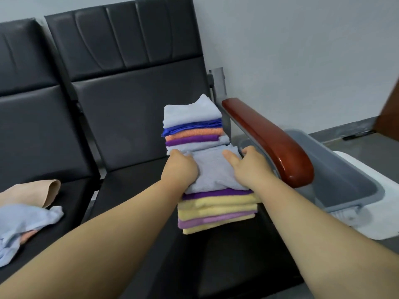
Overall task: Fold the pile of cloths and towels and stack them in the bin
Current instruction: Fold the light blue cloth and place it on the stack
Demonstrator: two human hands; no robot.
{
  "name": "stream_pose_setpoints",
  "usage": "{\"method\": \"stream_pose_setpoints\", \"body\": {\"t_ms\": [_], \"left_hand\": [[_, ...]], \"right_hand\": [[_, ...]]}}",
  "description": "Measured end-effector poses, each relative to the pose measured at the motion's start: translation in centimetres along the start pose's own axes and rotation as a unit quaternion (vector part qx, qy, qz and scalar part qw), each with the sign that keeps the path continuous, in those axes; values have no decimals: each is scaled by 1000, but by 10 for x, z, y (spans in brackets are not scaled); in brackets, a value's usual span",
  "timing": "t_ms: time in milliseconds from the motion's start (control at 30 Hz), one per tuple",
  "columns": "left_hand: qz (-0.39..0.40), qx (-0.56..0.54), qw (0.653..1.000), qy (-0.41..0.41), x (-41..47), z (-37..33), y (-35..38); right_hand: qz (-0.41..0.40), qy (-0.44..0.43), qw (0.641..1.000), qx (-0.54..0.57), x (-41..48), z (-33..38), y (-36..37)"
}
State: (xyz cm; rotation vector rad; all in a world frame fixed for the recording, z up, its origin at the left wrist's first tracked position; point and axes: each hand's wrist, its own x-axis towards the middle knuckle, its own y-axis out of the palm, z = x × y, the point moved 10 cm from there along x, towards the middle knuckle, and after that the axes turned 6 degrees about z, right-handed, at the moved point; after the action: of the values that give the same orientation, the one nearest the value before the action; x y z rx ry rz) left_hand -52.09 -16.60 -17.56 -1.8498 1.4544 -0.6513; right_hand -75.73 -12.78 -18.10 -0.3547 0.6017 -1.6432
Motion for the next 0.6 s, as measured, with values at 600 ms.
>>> {"method": "stream_pose_setpoints", "body": {"t_ms": [600], "left_hand": [[18, 58, 998, -6, -44, 130, -130]], "right_hand": [[31, -313, 907, -281, -118, 147, 113]]}}
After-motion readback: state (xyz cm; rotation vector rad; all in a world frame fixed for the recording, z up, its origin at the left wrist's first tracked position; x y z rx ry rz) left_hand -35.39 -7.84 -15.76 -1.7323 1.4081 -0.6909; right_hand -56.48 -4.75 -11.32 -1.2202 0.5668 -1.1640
